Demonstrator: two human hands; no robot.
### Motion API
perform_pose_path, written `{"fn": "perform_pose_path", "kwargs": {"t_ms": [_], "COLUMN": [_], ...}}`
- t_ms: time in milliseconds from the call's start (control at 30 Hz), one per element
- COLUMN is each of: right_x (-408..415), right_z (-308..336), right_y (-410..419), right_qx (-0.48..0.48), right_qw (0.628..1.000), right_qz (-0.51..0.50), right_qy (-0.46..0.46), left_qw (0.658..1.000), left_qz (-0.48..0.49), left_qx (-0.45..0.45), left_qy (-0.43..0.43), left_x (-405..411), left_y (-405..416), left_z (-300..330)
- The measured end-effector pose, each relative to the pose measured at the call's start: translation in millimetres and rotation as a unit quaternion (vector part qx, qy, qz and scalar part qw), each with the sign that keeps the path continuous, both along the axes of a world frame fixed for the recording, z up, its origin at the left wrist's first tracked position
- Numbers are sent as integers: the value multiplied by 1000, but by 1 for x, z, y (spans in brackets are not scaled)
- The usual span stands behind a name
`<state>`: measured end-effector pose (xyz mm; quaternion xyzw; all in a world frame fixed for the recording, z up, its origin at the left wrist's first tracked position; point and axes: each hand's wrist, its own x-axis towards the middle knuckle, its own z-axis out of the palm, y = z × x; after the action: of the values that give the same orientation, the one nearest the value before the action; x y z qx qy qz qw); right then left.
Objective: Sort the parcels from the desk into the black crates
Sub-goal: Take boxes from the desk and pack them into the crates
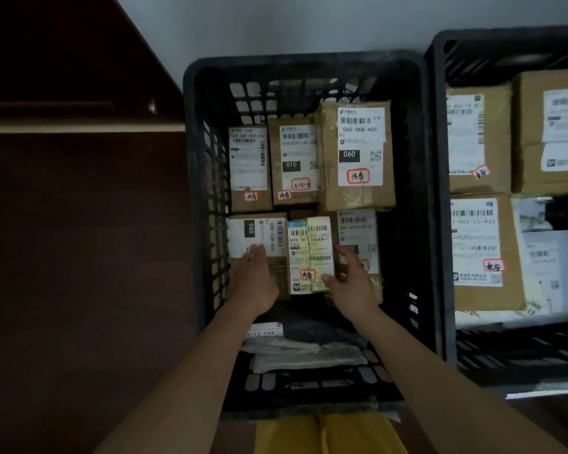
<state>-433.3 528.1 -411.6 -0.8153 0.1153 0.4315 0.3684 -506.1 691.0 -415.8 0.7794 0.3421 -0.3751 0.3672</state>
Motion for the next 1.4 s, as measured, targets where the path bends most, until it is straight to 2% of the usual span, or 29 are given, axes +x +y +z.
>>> {"fn": "perform_pose_path", "kwargs": {"t_ms": [100,167,367,467,567,633,733,833,1033,1167,1400], "right_x": [3,8,20,18,14,11,5,10,61,86,100], "right_z": [-3,-3,-16,-14,1,17,33,34,25,9,-8], "right_y": [-3,-6,-8,-10,-9,-5,9,33,98,123,124], "right_qx": [6,1,-10,-1,9,28,67,95,160,158,71], "right_qw": [1000,1000,1000,1000,999,999,995,992,974,954,882], "right_qz": [5,15,27,27,28,37,54,61,117,213,456], "right_qy": [-9,-2,-3,-4,-23,-26,-50,-52,-113,-138,-96], "left_qw": [998,997,993,990,990,972,943,928,920,958,987], "left_qz": [-31,-44,-80,-83,57,176,302,350,297,215,129], "left_qx": [50,52,26,-25,-121,-154,-128,-67,42,64,-8], "left_qy": [-2,21,79,115,35,-15,-66,-111,-253,-179,-96], "left_x": [4,9,19,30,33,30,21,22,55,71,77], "left_y": [-4,-6,-2,-3,-8,-11,-12,-3,29,43,49], "left_z": [-2,-1,0,10,28,44,53,57,44,33,22]}}
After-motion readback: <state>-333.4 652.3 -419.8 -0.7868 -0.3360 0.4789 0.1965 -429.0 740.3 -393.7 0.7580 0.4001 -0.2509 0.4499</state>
